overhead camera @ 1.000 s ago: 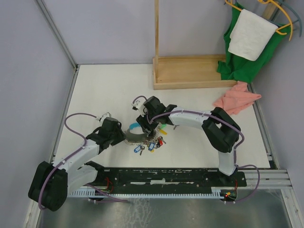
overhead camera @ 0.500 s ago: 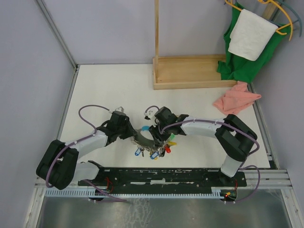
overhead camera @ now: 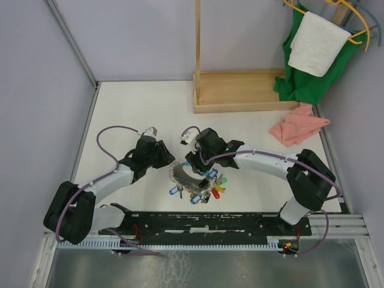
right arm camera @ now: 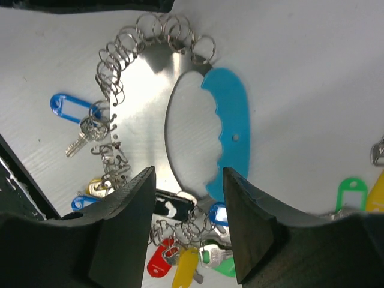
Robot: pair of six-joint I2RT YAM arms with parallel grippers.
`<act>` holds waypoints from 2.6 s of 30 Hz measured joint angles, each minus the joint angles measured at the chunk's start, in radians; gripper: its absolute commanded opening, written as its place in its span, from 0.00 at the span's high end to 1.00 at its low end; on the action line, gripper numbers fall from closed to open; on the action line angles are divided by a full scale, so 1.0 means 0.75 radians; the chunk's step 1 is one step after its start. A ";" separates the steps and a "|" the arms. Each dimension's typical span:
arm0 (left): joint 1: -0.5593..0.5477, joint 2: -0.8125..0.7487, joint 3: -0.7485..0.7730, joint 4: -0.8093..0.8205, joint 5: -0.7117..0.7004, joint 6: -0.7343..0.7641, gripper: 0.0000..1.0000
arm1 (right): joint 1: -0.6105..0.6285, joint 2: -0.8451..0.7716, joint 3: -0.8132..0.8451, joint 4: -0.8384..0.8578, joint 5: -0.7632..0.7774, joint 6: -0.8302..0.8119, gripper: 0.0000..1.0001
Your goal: Put the keys on the keyring
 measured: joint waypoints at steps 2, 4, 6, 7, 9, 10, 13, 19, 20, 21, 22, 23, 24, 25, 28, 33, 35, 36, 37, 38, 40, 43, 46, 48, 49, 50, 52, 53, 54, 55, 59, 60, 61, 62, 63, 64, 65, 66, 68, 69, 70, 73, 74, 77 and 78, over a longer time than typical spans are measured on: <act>0.046 -0.030 -0.037 0.031 0.010 0.001 0.59 | 0.000 0.049 0.069 0.002 -0.001 -0.023 0.44; 0.092 -0.041 -0.079 0.064 0.028 0.002 0.59 | -0.001 0.115 0.146 0.008 -0.002 -0.035 0.45; 0.125 -0.040 -0.116 0.082 0.043 0.002 0.59 | -0.006 0.184 0.220 0.010 -0.002 -0.034 0.46; 0.134 -0.040 -0.132 0.093 0.057 0.002 0.59 | -0.007 0.213 0.250 0.011 -0.003 -0.028 0.46; 0.141 -0.036 -0.155 0.116 0.080 0.005 0.59 | -0.014 0.272 0.303 0.012 -0.006 -0.011 0.47; 0.144 -0.030 -0.163 0.132 0.095 0.008 0.59 | -0.019 0.298 0.326 0.010 -0.010 0.001 0.47; 0.149 -0.002 -0.171 0.169 0.122 0.017 0.59 | -0.040 0.372 0.384 0.006 -0.024 0.041 0.48; 0.156 0.056 -0.178 0.243 0.176 0.034 0.61 | -0.067 0.484 0.478 -0.015 -0.080 0.119 0.51; 0.156 0.065 -0.179 0.252 0.186 0.034 0.62 | -0.069 0.499 0.493 -0.016 -0.086 0.129 0.52; 0.156 0.073 -0.179 0.260 0.197 0.035 0.62 | -0.070 0.517 0.510 -0.017 -0.092 0.142 0.52; 0.156 0.080 -0.179 0.264 0.201 0.035 0.63 | -0.070 0.535 0.524 -0.018 -0.098 0.153 0.53; 0.156 0.086 -0.180 0.269 0.208 0.035 0.63 | -0.070 0.546 0.533 -0.018 -0.103 0.160 0.54; 0.156 0.092 -0.182 0.273 0.213 0.035 0.63 | -0.070 0.558 0.541 -0.018 -0.106 0.168 0.55; 0.156 0.095 -0.183 0.277 0.224 0.035 0.63 | -0.070 0.570 0.547 -0.020 -0.109 0.174 0.55; 0.156 0.100 -0.186 0.288 0.242 0.035 0.64 | -0.070 0.597 0.568 -0.030 -0.118 0.191 0.58; 0.156 0.100 -0.193 0.298 0.256 0.035 0.64 | -0.070 0.612 0.581 -0.039 -0.141 0.204 0.63; 0.156 0.101 -0.195 0.302 0.266 0.035 0.64 | -0.070 0.617 0.581 -0.040 -0.150 0.210 0.66; 0.156 0.104 -0.196 0.305 0.268 0.035 0.64 | -0.070 0.620 0.581 -0.041 -0.155 0.211 0.66; 0.156 0.109 -0.196 0.313 0.273 0.035 0.65 | -0.070 0.622 0.581 -0.041 -0.160 0.212 0.66; 0.156 0.114 -0.196 0.320 0.276 0.035 0.65 | -0.070 0.624 0.582 -0.043 -0.164 0.212 0.66; 0.156 0.122 -0.196 0.332 0.283 0.035 0.65 | -0.071 0.625 0.585 -0.051 -0.172 0.212 0.68; 0.156 0.124 -0.196 0.333 0.300 0.035 0.65 | -0.071 0.625 0.593 -0.060 -0.179 0.211 0.72; 0.156 0.129 -0.198 0.341 0.310 0.035 0.66 | -0.073 0.627 0.598 -0.061 -0.192 0.212 0.76; 0.156 0.134 -0.198 0.348 0.312 0.035 0.66 | -0.074 0.627 0.599 -0.061 -0.199 0.212 0.77; 0.156 0.138 -0.199 0.354 0.313 0.035 0.66 | -0.074 0.627 0.599 -0.061 -0.203 0.212 0.77; 0.156 0.142 -0.199 0.361 0.315 0.035 0.67 | -0.074 0.628 0.599 -0.061 -0.210 0.212 0.77; 0.156 0.148 -0.199 0.368 0.320 0.035 0.67 | -0.074 0.632 0.599 -0.060 -0.221 0.212 0.77; 0.156 0.151 -0.199 0.372 0.325 0.034 0.67 | -0.074 0.636 0.599 -0.060 -0.222 0.212 0.77; 0.156 0.157 -0.199 0.378 0.333 0.034 0.67 | -0.074 0.639 0.599 -0.061 -0.223 0.212 0.78; 0.156 0.161 -0.199 0.384 0.336 0.034 0.68 | -0.074 0.642 0.599 -0.061 -0.223 0.212 0.79; 0.156 0.169 -0.199 0.399 0.343 0.034 0.68 | -0.074 0.645 0.599 -0.063 -0.222 0.211 0.87; 0.156 0.169 -0.199 0.400 0.344 0.034 0.68 | -0.074 0.645 0.599 -0.063 -0.222 0.210 0.89; 0.156 0.169 -0.200 0.400 0.345 0.034 0.68 | -0.074 0.645 0.599 -0.064 -0.222 0.209 0.91; 0.156 0.169 -0.200 0.401 0.345 0.034 0.68 | -0.074 0.645 0.599 -0.064 -0.221 0.207 0.93; 0.156 0.169 -0.200 0.400 0.345 0.034 0.68 | -0.074 0.644 0.599 -0.064 -0.221 0.203 0.96; 0.156 0.169 -0.200 0.400 0.345 0.034 0.68 | -0.074 0.643 0.599 -0.064 -0.220 0.198 0.98; 0.156 0.168 -0.200 0.399 0.344 0.034 0.68 | -0.074 0.641 0.598 -0.065 -0.217 0.192 0.99; 0.156 0.165 -0.200 0.395 0.344 0.034 0.68 | -0.074 0.636 0.597 -0.068 -0.214 0.183 0.99; 0.156 0.152 -0.200 0.375 0.341 0.035 0.67 | -0.077 0.617 0.592 -0.079 -0.207 0.157 0.99; 0.156 0.141 -0.200 0.362 0.338 0.035 0.66 | -0.078 0.605 0.590 -0.089 -0.204 0.141 0.99; 0.156 0.126 -0.200 0.347 0.335 0.035 0.65 | -0.079 0.587 0.588 -0.105 -0.199 0.123 0.99; 0.156 0.060 -0.200 0.318 0.334 0.051 0.63 | -0.081 0.536 0.589 -0.154 -0.187 0.074 0.99; 0.156 0.028 -0.200 0.319 0.334 0.064 0.62 | -0.083 0.516 0.595 -0.186 -0.186 0.053 0.99; 0.156 -0.070 -0.201 0.343 0.335 0.106 0.61 | -0.088 0.488 0.637 -0.292 -0.185 0.007 0.99; 0.156 -0.106 -0.206 0.372 0.336 0.123 0.61 | -0.089 0.485 0.654 -0.327 -0.185 -0.006 0.99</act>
